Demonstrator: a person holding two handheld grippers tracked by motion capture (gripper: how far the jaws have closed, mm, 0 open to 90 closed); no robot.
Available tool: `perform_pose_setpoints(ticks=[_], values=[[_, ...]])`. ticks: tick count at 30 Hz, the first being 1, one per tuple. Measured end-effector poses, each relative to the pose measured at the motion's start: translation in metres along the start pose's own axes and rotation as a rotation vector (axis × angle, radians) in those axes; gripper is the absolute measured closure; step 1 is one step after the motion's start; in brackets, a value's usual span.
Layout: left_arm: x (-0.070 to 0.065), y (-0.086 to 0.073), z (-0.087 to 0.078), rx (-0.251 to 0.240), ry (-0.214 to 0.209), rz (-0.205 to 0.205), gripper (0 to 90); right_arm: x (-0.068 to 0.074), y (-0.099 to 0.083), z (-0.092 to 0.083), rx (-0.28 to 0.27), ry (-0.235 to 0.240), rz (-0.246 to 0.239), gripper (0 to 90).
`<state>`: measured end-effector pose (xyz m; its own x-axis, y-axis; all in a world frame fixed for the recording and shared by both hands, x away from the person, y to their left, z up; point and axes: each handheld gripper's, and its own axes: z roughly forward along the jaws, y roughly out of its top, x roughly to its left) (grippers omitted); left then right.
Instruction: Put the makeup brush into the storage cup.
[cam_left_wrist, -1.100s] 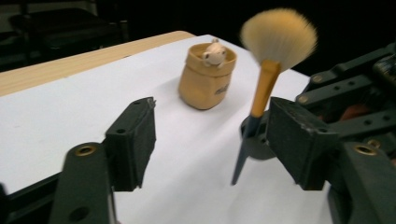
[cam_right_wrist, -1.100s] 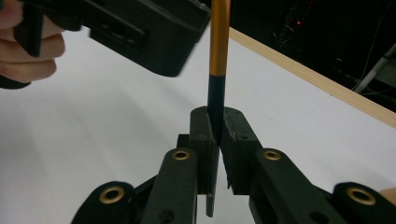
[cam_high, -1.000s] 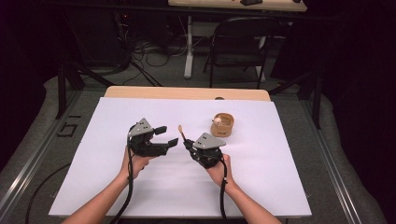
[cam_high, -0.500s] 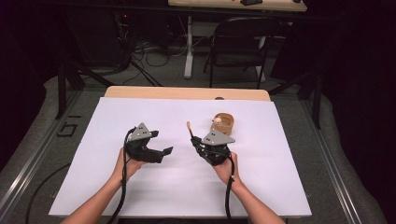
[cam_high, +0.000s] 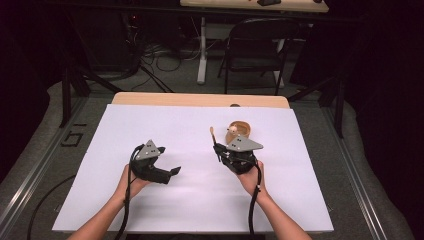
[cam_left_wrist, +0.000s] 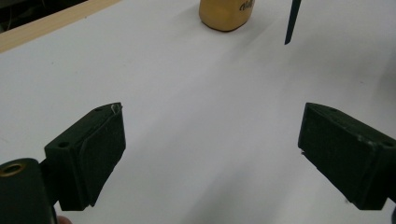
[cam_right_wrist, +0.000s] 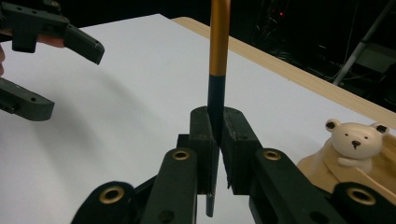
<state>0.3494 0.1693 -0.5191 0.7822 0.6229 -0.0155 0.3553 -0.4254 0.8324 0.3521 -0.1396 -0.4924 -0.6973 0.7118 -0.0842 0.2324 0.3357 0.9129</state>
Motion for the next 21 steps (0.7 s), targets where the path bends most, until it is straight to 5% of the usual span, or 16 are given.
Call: perform_pose_setpoints(ticks=[21], values=[[0.000, -0.009, -0.006, 0.021, -0.028, 0.021, 7.3, -0.026, 0.004, -0.022, 0.000, -0.022, 0.055, 83.3]])
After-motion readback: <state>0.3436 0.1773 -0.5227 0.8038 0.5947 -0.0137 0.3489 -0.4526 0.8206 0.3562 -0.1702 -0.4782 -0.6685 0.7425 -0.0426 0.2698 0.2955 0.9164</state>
